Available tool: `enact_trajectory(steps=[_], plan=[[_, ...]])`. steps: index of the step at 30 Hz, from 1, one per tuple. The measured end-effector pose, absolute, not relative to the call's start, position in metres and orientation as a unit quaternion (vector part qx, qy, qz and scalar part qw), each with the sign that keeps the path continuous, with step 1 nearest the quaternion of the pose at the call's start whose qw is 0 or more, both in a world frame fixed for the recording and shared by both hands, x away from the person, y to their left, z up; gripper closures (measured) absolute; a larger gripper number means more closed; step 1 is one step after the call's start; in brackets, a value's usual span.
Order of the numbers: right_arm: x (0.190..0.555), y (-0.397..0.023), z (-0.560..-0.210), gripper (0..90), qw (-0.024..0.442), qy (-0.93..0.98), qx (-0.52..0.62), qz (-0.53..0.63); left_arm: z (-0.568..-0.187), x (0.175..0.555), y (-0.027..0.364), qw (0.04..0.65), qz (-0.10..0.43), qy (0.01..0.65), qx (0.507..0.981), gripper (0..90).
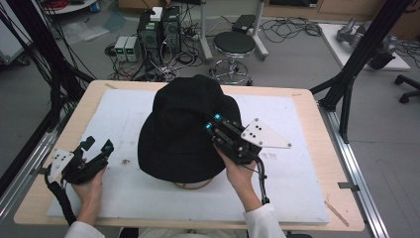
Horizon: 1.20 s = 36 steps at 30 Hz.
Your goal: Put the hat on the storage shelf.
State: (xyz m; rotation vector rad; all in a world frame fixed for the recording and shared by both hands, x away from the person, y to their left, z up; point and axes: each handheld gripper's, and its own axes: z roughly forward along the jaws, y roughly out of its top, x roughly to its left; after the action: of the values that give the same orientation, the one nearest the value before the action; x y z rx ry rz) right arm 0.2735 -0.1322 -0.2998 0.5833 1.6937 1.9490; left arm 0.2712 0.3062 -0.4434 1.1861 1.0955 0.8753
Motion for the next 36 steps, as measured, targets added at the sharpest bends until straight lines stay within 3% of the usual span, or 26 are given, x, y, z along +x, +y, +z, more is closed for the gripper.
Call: enact_trajectory(steps=[26,36], plan=[[0.2749,-0.1321,-0.3054,82.7,0.239,0.623,0.223,0.711,-0.4434,0.2712,0.3066,0.607,0.378,0.474,0.514,28.4],[0.2727,-0.1356,-0.3033,66.5,0.248,0.61,0.219,0.72,-0.4433,0.2712,0.3066,0.608,0.379,0.472,0.514,28.8]])
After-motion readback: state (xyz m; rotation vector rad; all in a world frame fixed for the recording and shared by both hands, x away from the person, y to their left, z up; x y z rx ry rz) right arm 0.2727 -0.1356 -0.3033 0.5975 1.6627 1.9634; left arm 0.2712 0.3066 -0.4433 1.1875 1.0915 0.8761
